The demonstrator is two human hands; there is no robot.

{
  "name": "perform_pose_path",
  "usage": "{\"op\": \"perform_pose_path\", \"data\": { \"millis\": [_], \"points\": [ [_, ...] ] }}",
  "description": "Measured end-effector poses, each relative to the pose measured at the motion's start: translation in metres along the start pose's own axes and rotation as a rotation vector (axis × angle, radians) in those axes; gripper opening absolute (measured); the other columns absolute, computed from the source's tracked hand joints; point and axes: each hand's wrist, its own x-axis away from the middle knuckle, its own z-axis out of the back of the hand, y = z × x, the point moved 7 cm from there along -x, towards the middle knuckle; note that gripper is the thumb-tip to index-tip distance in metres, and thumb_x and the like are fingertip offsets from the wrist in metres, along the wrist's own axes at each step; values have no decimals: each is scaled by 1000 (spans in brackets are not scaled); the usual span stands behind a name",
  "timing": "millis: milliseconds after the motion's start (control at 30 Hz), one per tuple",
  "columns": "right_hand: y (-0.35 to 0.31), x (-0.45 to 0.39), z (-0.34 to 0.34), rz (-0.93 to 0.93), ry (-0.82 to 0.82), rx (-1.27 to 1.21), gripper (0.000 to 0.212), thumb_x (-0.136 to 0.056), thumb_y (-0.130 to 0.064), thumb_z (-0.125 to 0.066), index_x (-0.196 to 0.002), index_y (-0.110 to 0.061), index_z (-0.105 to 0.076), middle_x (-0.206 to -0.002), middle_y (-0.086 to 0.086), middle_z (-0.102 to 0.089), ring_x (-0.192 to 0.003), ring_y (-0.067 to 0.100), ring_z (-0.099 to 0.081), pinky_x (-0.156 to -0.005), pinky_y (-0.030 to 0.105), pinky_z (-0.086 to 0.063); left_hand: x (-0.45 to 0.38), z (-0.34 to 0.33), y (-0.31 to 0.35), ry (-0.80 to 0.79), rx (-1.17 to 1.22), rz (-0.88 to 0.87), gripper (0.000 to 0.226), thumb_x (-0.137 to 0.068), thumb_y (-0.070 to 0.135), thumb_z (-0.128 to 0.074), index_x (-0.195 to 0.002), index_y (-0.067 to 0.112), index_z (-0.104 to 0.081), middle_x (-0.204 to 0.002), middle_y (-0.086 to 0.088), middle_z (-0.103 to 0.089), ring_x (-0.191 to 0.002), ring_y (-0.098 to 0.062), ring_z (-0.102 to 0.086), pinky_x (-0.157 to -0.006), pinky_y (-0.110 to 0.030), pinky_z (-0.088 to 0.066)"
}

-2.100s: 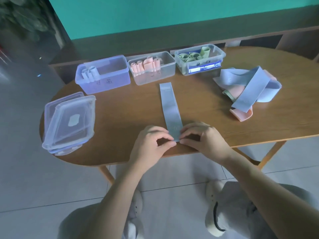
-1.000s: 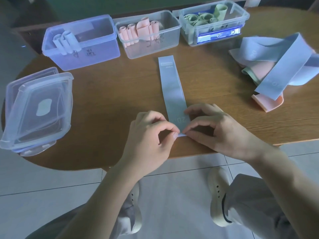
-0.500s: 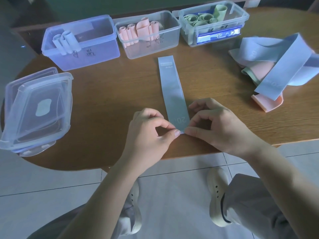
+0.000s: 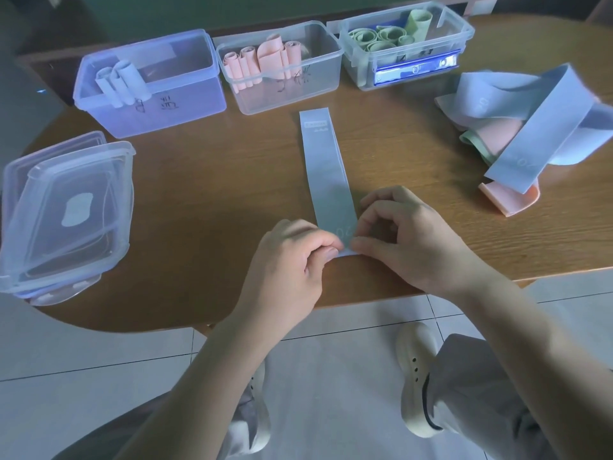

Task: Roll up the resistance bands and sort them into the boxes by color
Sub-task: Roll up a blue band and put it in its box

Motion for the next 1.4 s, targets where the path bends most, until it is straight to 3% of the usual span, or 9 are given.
{"op": "perform_pose_path", "data": {
  "millis": [100, 167, 467, 633, 767, 900, 1167, 1300, 1400],
  "points": [
    [-5, 1, -3, 108, -46, -24, 13, -87, -18, -78, -88, -30, -73, -118, -6, -57, -112, 2, -54, -97, 16, -37, 2, 0, 4, 14, -23, -45, 9, -91, 11, -70, -91, 18, -76, -89, 5, -65, -86, -16, -60, -75, -32, -48],
    [-6, 2, -5, 153, -71, -22, 10, -90, -20, -75, -92, -30, -74, -115, -8, -58, -114, 5, -53, -100, 17, -35, 2, 1, 4, 1, 1, -29, 5, -88, 18, -76, -92, 19, -77, -90, 6, -65, -86, -14, -60, -75, -29, -48],
    [-6, 5, -1, 204, -66, 47, 12, -86, -34, -78, -97, -31, -80, -98, -10, -54, -99, 9, -52, -87, 13, -37, -4, 2, -3, -2, 27, 125, 3, -85, 20, -80, -88, 21, -80, -89, 9, -62, -86, -4, -55, -73, -17, -44],
    [-6, 2, -1, 158, 17, -4, 6, -83, -23, -83, -88, -25, -81, -90, -11, -56, -89, 5, -56, -81, 8, -36, -6, 4, -6, 4, 79, 210, 8, -82, 22, -82, -82, 26, -76, -84, 14, -64, -87, -2, -57, -68, -9, -40],
    [-2, -2, 3, -4, 63, -73, 12, -79, -24, -83, -79, -32, -75, -87, -12, -60, -80, 5, -55, -73, 9, -38, -7, 1, -2, 46, 17, 102, 8, -87, 13, -77, -85, 20, -75, -83, 13, -68, -79, -8, -59, -69, -22, -48],
    [-4, -4, 1, -34, 78, -42, 22, -80, -23, -82, -75, -38, -67, -84, -13, -58, -76, 3, -52, -69, 9, -38, -6, -3, 0, 110, -60, 3, 9, -92, 11, -68, -88, 13, -76, -85, 3, -69, -82, -22, -61, -71, -35, -49],
    [-6, -6, 0, -20, 84, -10, 15, -83, -22, -80, -82, -31, -67, -82, -13, -55, -74, 5, -51, -66, 11, -38, -1, 5, 8, 146, -95, -68, 10, -83, 18, -84, -85, 13, -75, -82, 5, -69, -81, -19, -60, -70, -25, -47],
    [-9, -3, -3, 107, 89, -29, 13, -87, -14, -76, -88, -25, -70, -87, -12, -60, -79, 8, -56, -74, 13, -40, -3, 3, 5, 168, -96, -58, 6, -84, 15, -82, -83, 13, -77, -80, 1, -67, -79, -23, -60, -70, -28, -47],
    [-14, -2, -8, 254, 90, 24, 9, -93, -13, -69, -92, -21, -72, -90, -9, -63, -87, 9, -57, -85, 24, -44, -5, 1, 2, 168, -66, -15, 4, -84, 13, -82, -83, 13, -77, -82, -1, -63, -78, -22, -60, -69, -26, -46]
  ]
}}
